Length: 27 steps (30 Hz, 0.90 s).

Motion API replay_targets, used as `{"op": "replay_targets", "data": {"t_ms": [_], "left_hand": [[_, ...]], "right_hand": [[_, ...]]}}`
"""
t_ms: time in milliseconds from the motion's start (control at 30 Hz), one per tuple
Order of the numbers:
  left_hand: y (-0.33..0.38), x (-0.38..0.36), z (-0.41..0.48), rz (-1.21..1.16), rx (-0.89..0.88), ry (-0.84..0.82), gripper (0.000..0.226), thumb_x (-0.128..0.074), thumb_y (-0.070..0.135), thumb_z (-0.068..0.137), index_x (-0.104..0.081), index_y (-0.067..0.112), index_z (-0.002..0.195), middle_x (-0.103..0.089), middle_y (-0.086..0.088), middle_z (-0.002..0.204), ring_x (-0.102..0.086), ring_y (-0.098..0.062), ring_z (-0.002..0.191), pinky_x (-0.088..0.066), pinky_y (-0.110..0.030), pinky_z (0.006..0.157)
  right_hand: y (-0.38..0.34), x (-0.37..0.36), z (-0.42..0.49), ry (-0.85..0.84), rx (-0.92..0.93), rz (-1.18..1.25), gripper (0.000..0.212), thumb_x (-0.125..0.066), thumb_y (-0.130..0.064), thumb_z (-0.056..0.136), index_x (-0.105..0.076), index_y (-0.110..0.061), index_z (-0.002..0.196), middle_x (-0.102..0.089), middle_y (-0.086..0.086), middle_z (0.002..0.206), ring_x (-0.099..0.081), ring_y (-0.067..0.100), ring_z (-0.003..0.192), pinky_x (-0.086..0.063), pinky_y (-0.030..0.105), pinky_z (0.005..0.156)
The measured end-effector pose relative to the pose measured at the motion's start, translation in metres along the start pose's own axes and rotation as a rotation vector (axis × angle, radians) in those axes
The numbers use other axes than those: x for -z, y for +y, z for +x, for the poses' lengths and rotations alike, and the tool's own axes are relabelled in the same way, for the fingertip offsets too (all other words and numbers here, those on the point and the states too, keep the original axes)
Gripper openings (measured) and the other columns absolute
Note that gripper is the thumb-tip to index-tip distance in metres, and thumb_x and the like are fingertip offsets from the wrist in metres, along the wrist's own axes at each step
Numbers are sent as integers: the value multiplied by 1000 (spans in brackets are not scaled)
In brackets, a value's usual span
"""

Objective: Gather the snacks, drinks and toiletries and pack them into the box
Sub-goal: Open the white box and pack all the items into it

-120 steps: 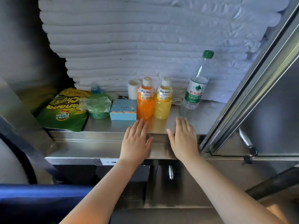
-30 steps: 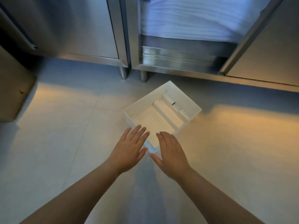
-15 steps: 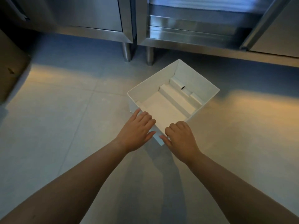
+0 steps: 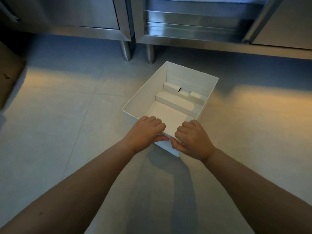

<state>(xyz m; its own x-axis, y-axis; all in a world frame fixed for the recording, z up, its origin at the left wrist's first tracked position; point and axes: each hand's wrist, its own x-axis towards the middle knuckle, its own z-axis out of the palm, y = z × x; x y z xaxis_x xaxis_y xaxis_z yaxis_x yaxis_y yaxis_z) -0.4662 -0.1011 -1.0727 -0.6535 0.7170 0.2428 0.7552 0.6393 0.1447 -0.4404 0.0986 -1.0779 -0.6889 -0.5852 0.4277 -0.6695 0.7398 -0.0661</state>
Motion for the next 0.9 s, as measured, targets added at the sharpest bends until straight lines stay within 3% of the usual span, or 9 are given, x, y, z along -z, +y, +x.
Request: {"op": "replay_targets", "data": {"t_ms": [200,300,567,700,900], "left_hand": [[13,101,21,-106,196,-95,27,-68,34,82,-59,9,79,-63,-10,79,-54,-25,71,-33,-29,65],[26,178,22,-168,211,-89,30,-69,35,81,-57,8,76,-61,-9,73,-54,-26,67,-31,-28,62],[52,456,46,-98,154,33,46,-62,48,78,-54,4,68,-49,-5,58,-48,-24,55,-23,-27,57],[66,606,63,-19,139,98,50,-48,52,83,-55,5,68,-50,-4,58,-48,-24,54,-23,-26,57],[110,797,65,133,162,171,50,-46,53,84,-56,7,68,-51,-2,59,-46,-19,53,-30,-22,52]], "right_hand": [[-6,89,55,-8,-35,135,38,-59,-30,87,-53,-12,54,-49,4,51,-46,23,52,-24,29,60],[-21,153,88,-22,-20,186,35,-62,-29,86,-56,-11,57,-51,4,53,-48,23,53,-24,28,61],[-65,383,223,69,70,256,41,-58,-31,89,-51,-11,54,-42,3,50,-38,21,52,-26,30,57],[-88,515,299,144,165,266,41,-60,-28,87,-47,-11,52,-38,3,49,-37,22,50,-29,30,55],[-131,684,379,203,310,261,41,-60,-26,87,-51,-8,51,-43,4,47,-38,20,48,-31,28,53]]}}
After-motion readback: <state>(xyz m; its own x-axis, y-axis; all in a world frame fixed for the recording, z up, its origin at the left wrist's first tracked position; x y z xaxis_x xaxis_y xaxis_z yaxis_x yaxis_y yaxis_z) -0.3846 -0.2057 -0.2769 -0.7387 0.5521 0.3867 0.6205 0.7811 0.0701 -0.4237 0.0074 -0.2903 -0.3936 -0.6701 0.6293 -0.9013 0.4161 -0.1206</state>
